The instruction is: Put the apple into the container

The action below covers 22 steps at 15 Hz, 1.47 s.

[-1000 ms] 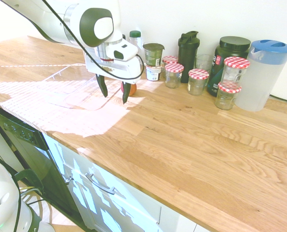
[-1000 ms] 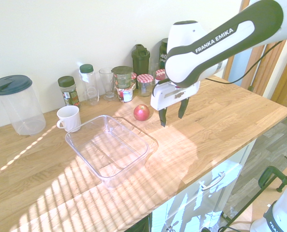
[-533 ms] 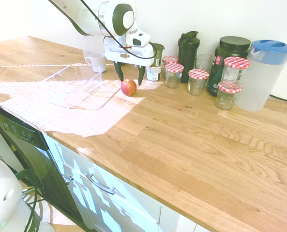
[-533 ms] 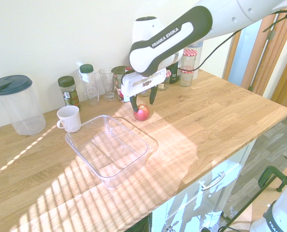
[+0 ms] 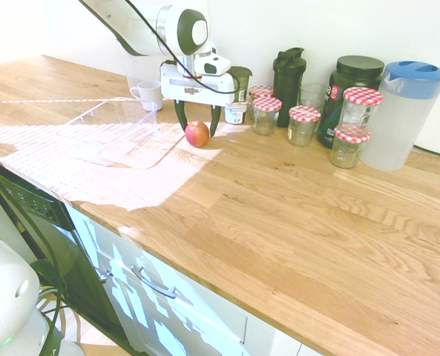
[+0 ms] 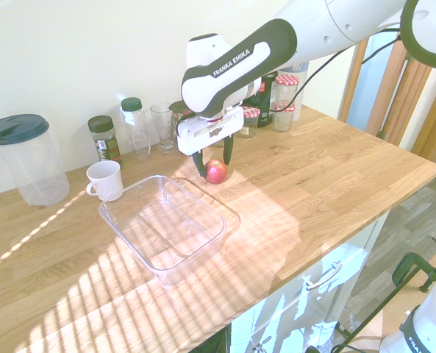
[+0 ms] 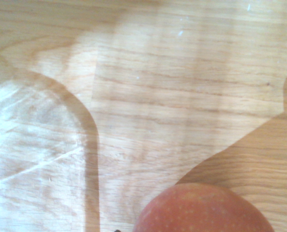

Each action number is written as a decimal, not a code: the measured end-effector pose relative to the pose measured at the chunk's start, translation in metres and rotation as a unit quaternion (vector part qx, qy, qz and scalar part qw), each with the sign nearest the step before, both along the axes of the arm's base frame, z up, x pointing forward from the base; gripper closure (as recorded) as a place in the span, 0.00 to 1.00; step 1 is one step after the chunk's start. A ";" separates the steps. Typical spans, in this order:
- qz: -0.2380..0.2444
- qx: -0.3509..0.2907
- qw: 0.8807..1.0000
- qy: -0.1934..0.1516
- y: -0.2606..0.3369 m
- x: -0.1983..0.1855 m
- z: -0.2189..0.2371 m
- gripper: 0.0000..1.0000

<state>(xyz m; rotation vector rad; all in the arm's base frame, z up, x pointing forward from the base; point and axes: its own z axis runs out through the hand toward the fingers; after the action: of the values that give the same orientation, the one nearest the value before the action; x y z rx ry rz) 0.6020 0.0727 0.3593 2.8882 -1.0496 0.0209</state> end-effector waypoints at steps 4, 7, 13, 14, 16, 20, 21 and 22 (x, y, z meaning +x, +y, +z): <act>0.007 -0.001 1.000 0.011 0.008 0.000 -0.015 1.00; 0.006 -0.002 1.000 0.013 0.006 -0.001 -0.018 1.00; 0.007 -0.001 1.000 0.008 0.006 -0.002 -0.013 1.00; 0.009 0.002 1.000 -0.001 0.008 -0.002 0.000 1.00; 0.025 0.008 1.000 -0.015 0.021 -0.010 0.045 1.00; 0.109 0.025 0.994 -0.018 0.119 -0.060 0.109 1.00; 0.128 0.026 0.991 -0.017 0.150 -0.072 0.110 1.00; 0.139 0.025 0.990 -0.014 0.174 -0.082 0.106 1.00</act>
<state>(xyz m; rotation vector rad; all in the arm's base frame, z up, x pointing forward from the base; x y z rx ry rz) 0.5201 0.2470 0.4649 3.0631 -0.6500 0.0498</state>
